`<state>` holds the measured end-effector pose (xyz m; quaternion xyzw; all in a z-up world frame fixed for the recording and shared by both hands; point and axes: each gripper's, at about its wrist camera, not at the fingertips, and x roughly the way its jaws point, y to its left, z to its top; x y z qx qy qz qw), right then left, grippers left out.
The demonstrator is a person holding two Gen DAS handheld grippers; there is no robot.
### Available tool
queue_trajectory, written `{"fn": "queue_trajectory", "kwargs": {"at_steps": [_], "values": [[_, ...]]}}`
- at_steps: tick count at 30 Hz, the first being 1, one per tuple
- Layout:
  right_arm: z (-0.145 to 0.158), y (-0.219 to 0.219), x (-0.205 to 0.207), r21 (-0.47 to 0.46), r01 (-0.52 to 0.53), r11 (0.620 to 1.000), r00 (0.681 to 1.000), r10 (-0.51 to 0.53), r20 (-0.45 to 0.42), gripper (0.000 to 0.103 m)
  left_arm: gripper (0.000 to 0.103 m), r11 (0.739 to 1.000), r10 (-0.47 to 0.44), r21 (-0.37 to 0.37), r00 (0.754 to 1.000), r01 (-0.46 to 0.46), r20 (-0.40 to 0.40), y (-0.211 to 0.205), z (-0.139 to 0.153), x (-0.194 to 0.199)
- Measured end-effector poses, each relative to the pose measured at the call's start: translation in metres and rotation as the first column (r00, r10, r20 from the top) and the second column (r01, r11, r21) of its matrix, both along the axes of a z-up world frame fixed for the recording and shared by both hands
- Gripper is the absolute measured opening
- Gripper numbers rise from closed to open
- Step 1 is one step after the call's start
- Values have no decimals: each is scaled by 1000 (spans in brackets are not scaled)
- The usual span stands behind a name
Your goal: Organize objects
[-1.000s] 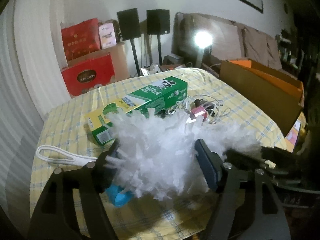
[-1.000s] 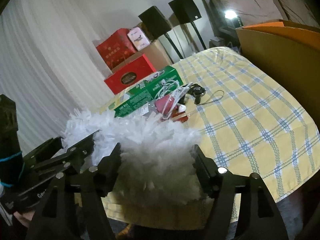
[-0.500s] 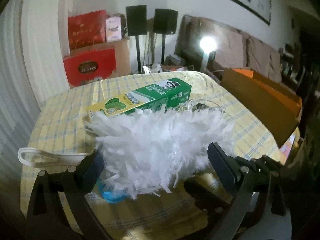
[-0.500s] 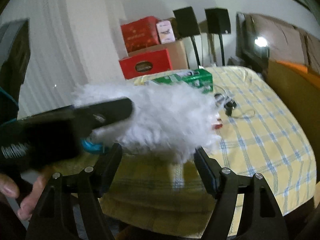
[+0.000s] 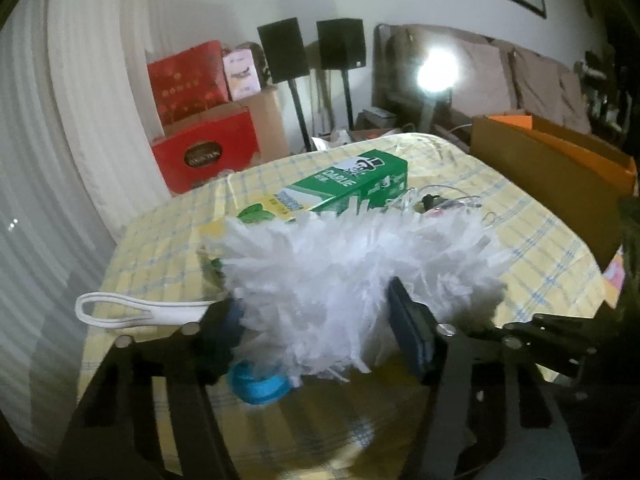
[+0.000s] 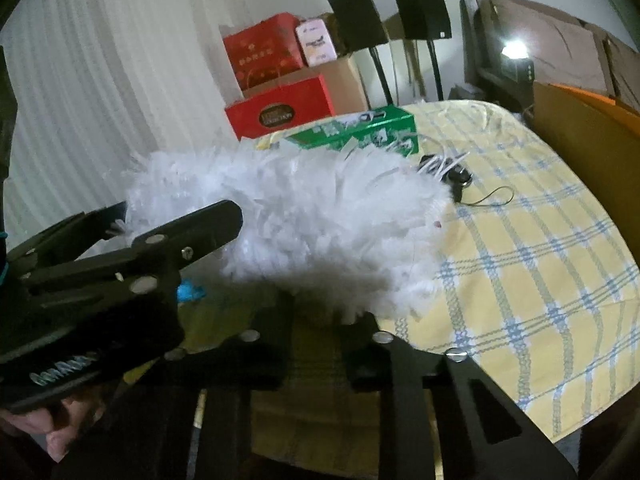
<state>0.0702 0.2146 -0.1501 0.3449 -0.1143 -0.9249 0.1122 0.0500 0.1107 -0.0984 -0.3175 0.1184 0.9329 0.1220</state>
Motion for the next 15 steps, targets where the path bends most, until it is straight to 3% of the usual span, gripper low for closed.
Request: {"fn": "queue_trajectory", "kwargs": {"at_steps": [1, 3, 6, 10, 15], "values": [[-1, 0, 0, -2, -3, 1000, 1000, 3, 0, 12, 56, 1000, 1, -2, 1000, -1, -3, 0, 0, 0], [0, 0, 1, -5, -7, 1000, 1000, 7, -10, 8, 36, 1000, 14, -6, 1000, -14, -20, -1, 2, 2], [2, 2, 4, -13, 1, 1000, 999, -1, -35, 6, 19, 999, 26, 26, 998, -24, -53, -7, 8, 6], [5, 11, 7, -53, 23, 998, 998, -26, -54, 5, 15, 995, 21, 94, 998, -16, -52, -12, 15, 7], [6, 26, 9, -125, 53, 991, 995, -62, -74, 5, 14, 998, 11, 63, 999, -7, -53, -8, 13, 6]]}}
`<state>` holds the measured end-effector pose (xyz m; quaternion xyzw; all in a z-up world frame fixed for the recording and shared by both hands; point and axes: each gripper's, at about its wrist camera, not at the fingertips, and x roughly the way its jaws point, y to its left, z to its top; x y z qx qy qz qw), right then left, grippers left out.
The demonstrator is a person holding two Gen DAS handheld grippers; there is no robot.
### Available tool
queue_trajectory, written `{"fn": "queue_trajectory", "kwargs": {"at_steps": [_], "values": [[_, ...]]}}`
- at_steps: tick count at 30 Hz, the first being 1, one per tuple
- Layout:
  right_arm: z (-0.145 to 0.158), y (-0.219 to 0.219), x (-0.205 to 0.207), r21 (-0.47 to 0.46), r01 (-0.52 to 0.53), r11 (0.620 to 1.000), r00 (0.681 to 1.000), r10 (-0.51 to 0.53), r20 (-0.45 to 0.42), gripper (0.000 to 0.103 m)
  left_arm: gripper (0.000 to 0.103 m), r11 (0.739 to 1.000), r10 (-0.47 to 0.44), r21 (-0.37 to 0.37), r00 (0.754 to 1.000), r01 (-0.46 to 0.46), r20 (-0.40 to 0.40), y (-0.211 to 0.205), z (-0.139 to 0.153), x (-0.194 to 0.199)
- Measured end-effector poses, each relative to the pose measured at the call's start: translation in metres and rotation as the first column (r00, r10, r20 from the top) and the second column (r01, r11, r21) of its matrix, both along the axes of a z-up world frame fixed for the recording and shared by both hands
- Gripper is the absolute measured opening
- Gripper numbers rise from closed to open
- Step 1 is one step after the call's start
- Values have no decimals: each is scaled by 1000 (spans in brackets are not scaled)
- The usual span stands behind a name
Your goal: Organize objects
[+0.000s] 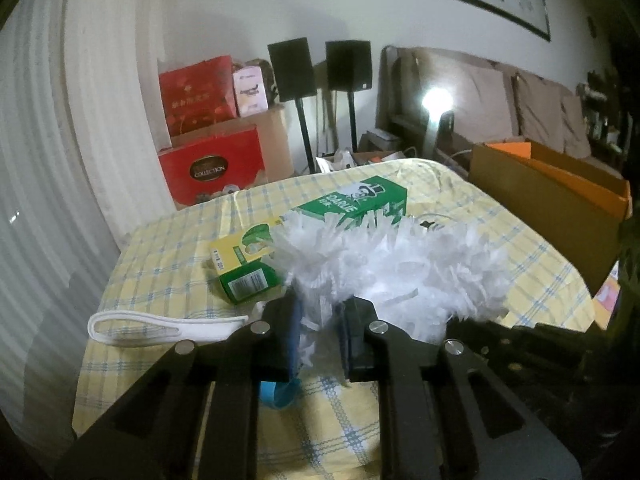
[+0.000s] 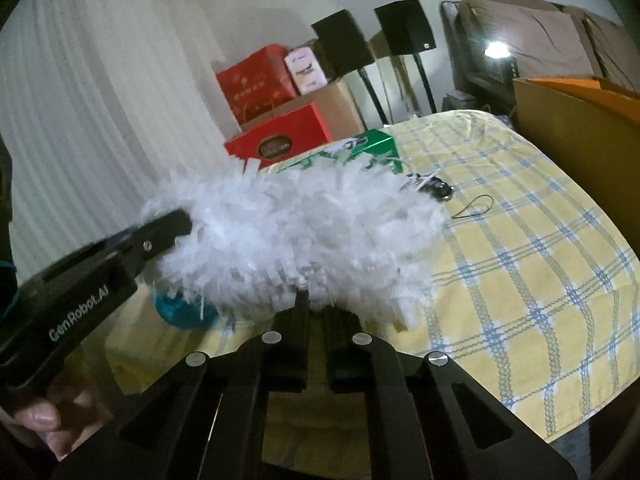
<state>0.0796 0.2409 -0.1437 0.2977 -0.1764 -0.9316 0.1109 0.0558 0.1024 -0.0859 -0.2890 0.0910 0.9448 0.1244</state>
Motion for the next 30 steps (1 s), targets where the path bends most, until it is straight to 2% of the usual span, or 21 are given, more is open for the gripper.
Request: {"fn": "queue_trajectory", "kwargs": {"at_steps": [3, 5, 9, 12, 14, 18, 22, 23, 24, 26, 30], "values": [[-1, 4, -1, -21, 5, 1000, 1000, -5, 5, 5, 18, 1000, 5, 19, 1000, -5, -28, 0, -2, 1], [1, 5, 1, -21, 12, 1000, 1000, -12, -5, 4, 18, 997, -6, 83, 999, 11, -54, -5, -3, 5], [14, 8, 14, 6, 69, 998, 993, -68, -97, 4, 25, 985, -57, 162, 998, 62, -37, -10, -4, 2], [16, 11, 17, 3, 88, 996, 990, -87, -112, 4, 27, 980, -48, 193, 999, 52, -26, -12, -3, 0], [16, 12, 16, -3, 83, 997, 991, -83, -103, 4, 29, 979, -30, 202, 999, 35, -29, -15, -2, -1], [20, 6, 19, 23, 61, 998, 992, -58, -114, 4, 46, 985, -2, 173, 1000, 7, -24, -11, 0, -9], [21, -4, 19, 61, 34, 998, 993, -27, -113, 4, 46, 991, 2, 136, 1000, -1, -6, -1, -1, -21], [20, -5, 18, 63, 31, 998, 994, -24, -107, 4, 38, 990, 3, 141, 1000, -3, 6, 0, -3, -24], [19, -5, 17, 64, 30, 997, 995, -24, -101, 4, 21, 989, -1, 150, 1000, -3, 26, 0, -7, -27], [17, -4, 16, 58, 36, 998, 995, -30, -90, 7, 9, 988, -9, 157, 998, -1, 65, -1, -14, -31], [15, 12, 17, 2, 86, 996, 994, -85, -72, 9, 6, 985, -6, 172, 996, -9, 88, -7, -23, -34]]}}
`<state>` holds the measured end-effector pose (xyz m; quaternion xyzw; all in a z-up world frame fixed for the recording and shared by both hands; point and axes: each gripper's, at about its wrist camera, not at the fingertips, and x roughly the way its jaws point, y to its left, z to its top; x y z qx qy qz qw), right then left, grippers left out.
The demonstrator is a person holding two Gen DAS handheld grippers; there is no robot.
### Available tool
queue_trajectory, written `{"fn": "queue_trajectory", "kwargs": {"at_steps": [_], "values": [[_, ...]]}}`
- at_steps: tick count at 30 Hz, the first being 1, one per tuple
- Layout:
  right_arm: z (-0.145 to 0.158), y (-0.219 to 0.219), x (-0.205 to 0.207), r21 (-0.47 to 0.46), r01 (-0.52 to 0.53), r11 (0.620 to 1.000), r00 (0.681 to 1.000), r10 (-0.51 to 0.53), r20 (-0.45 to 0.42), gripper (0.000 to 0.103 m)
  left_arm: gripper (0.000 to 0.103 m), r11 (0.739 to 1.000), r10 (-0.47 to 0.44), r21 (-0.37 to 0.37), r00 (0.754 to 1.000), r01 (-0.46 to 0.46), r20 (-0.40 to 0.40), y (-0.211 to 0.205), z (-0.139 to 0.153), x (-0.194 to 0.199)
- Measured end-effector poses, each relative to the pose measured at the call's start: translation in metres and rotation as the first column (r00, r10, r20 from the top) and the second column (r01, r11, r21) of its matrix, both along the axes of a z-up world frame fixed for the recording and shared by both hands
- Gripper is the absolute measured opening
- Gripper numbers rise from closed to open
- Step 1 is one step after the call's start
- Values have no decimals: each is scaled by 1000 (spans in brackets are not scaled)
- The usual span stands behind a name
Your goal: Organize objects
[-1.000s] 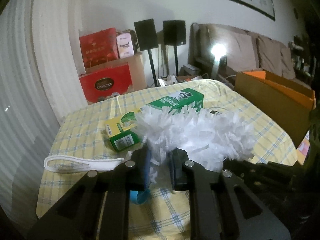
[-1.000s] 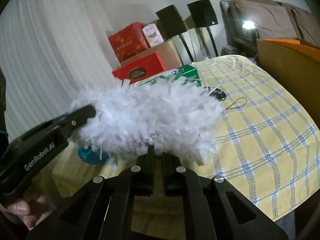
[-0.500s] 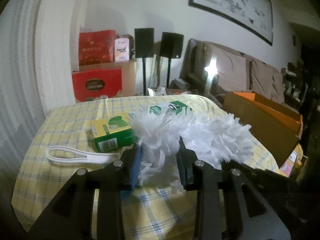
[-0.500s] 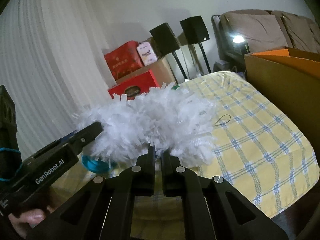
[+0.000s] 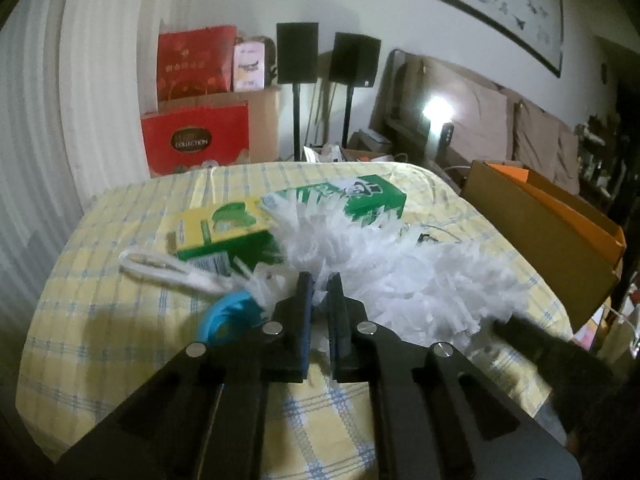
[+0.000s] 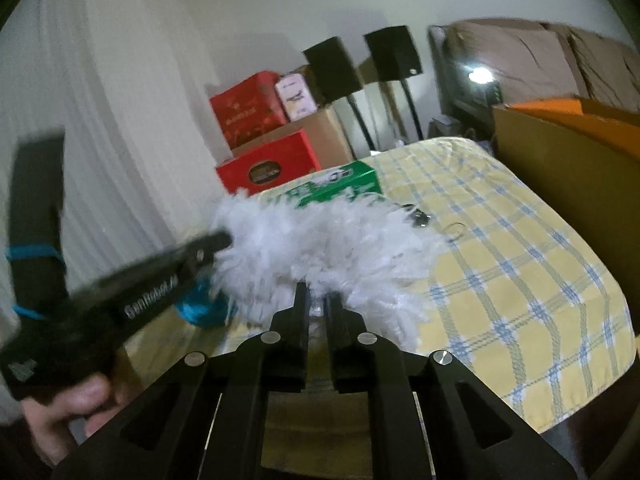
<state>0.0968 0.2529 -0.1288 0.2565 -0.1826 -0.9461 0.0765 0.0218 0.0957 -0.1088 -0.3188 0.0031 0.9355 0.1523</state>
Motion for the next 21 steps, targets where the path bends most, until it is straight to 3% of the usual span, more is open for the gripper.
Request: {"fn": "queue_trajectory", "kwargs": {"at_steps": [2, 4, 5, 10, 17, 20, 21], "values": [[3, 13, 0, -23, 69, 997, 997, -69, 22, 23, 6, 1000, -3, -11, 1000, 3, 2, 1, -2, 0], [7, 26, -3, -48, 138, 989, 990, -136, 47, 58, 6, 1000, -3, -23, 1000, 3, 3, 2, -3, 0], [8, 32, -4, -65, 167, 984, 985, -164, 57, 62, 6, 1000, -2, -25, 1000, 2, 3, 2, -4, 1], [7, 35, -23, -67, 158, 985, 985, -152, 85, 67, 6, 1000, 2, -15, 1000, -1, 17, 1, -5, 0], [-6, 9, -49, 47, 78, 996, 988, -83, 128, 69, 6, 999, 9, -31, 1000, -8, 22, 3, -7, 0], [-12, 5, -55, 61, 47, 997, 988, -55, 144, 56, 6, 999, 14, -37, 1000, -13, 23, 3, -8, 0], [-12, 3, -57, 59, 36, 998, 989, -44, 141, 48, 6, 999, 17, -39, 1000, -16, 24, 3, -9, 0]]}}
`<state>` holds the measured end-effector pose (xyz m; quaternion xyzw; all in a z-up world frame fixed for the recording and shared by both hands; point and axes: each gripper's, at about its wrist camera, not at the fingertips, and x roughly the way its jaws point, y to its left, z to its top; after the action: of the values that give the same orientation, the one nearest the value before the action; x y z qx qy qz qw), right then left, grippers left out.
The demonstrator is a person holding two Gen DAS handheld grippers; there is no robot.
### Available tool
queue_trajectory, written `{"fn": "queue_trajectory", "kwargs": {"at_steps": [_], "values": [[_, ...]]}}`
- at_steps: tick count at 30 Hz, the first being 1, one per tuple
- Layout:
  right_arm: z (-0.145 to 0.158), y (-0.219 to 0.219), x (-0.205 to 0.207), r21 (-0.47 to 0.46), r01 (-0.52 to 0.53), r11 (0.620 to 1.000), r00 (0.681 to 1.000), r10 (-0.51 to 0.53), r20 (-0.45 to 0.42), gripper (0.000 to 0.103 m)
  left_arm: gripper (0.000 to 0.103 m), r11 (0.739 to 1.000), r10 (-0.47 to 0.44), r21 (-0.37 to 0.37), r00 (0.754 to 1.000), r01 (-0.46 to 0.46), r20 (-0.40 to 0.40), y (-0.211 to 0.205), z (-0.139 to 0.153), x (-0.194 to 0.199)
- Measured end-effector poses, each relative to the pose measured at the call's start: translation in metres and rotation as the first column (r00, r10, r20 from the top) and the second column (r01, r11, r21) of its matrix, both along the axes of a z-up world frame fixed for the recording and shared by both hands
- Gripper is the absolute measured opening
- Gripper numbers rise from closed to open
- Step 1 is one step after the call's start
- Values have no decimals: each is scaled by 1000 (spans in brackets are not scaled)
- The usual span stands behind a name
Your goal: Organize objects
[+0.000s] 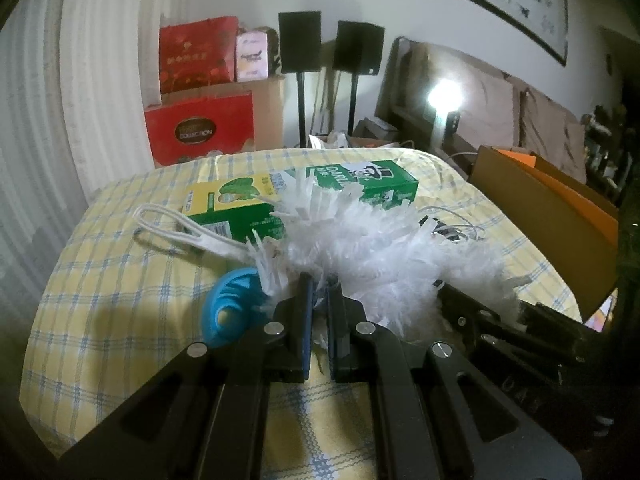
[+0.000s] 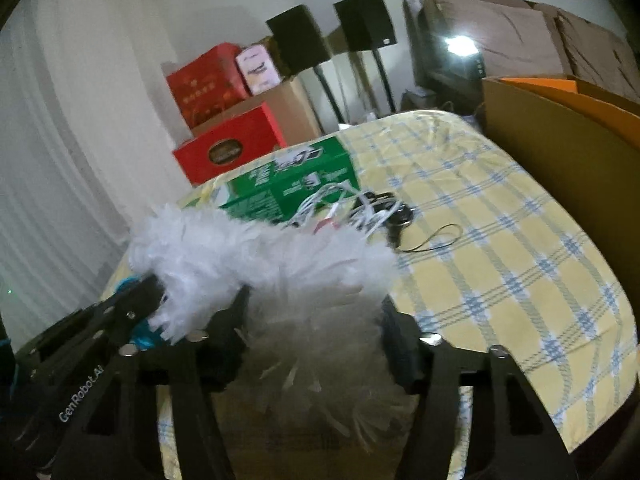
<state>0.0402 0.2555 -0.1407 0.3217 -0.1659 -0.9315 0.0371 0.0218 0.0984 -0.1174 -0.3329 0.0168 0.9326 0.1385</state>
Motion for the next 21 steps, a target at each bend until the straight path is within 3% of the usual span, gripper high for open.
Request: {"fn": "queue_trajectory", "kwargs": {"at_steps": [4, 7, 21], "values": [[3, -11, 3, 43, -38, 998, 999, 39, -30, 23, 6, 1000, 11, -3, 1000, -11, 9, -2, -2, -1], [5, -15, 7, 61, -42, 997, 998, 45, -46, 12, 5, 1000, 10, 10, 1000, -11, 12, -4, -1, 0], [24, -23, 20, 117, -55, 992, 992, 67, -103, 10, 3, 1000, 13, 25, 1000, -12, -11, -10, 17, 5]]}}
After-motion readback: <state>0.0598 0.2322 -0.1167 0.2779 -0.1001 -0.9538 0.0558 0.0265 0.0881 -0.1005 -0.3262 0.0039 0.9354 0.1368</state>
